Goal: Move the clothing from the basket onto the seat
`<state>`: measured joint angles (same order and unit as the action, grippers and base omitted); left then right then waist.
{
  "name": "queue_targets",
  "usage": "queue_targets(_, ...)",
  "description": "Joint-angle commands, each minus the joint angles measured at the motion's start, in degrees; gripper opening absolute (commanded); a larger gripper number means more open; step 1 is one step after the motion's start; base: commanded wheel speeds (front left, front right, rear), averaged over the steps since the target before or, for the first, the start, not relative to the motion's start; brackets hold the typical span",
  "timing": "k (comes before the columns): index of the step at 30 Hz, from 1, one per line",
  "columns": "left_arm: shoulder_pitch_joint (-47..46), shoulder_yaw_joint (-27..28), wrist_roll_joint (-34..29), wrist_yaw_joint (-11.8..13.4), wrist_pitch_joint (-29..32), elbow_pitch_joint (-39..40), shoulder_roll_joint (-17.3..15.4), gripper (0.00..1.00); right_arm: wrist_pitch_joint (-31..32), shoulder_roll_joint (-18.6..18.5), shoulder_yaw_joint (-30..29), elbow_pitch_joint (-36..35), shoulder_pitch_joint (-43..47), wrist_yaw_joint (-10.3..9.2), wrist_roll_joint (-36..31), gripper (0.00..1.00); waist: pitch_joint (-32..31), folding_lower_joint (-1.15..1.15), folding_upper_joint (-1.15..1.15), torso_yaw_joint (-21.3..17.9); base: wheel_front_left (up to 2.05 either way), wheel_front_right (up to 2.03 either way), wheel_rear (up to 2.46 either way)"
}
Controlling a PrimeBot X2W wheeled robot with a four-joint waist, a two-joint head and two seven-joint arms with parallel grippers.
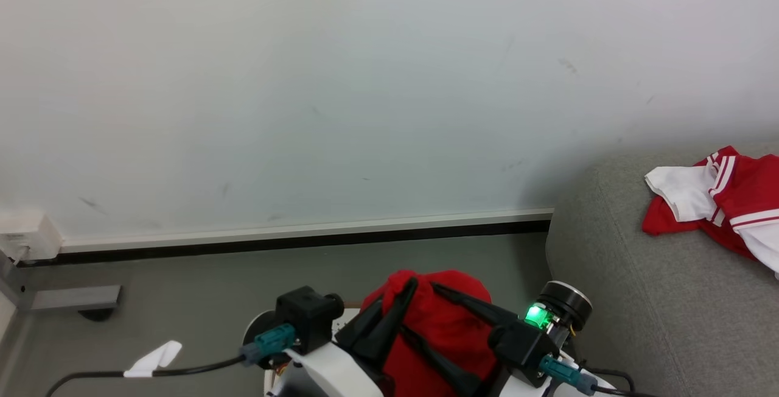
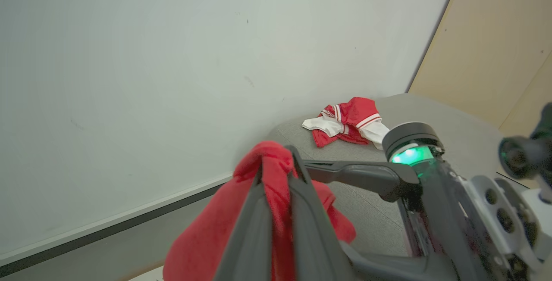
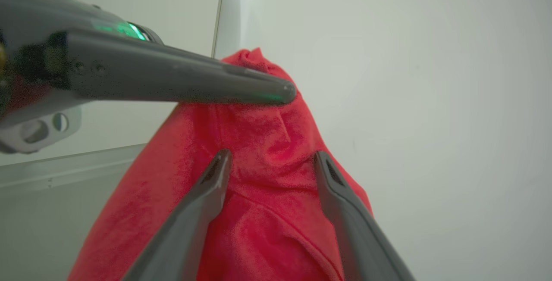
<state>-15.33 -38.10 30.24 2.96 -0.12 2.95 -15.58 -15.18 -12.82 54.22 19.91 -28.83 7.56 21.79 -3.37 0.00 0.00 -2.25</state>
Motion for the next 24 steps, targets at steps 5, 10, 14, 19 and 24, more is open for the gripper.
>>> queue_targets(5,-0.77,-1.25,0.55,-0.9,0.38,-0.34,0.64,0.0,0.26,0.94,5.82,4.91,-3.64,-0.15,5.92,0.69,-0.29,0.0,0.0,0.66,0.0,0.0,0.0)
queue_targets(10,-0.8,-1.84,0.6,-0.93,0.25,-1.26,0.9,0.0,0.15,1.22,7.33,6.74,-5.56,-0.15,12.45,0.0,-0.37,0.0,0.0,0.9,0.0,0.0,0.0)
queue_targets(14,-0.63,-1.77,0.51,-0.64,0.07,-2.06,0.44,0.0,0.07,0.78,5.6,6.83,-5.91,-0.15,14.84,0.0,-0.17,0.0,0.0,0.49,0.0,0.0,0.0)
queue_targets(19,-0.3,-1.08,-0.07,0.15,-1.07,-3.17,0.06,1.0,0.05,-0.6,1.46,5.98,-5.49,-0.19,14.95,0.0,0.26,0.0,0.0,-1.28,0.0,0.0,0.0)
queue_targets(24,-0.27,-1.1,-0.6,0.25,-2.18,-3.96,-0.17,1.0,0.04,-1.36,-1.66,5.15,-4.67,-0.17,13.91,0.0,0.83,0.0,0.0,-4.13,0.0,0.0,0.0)
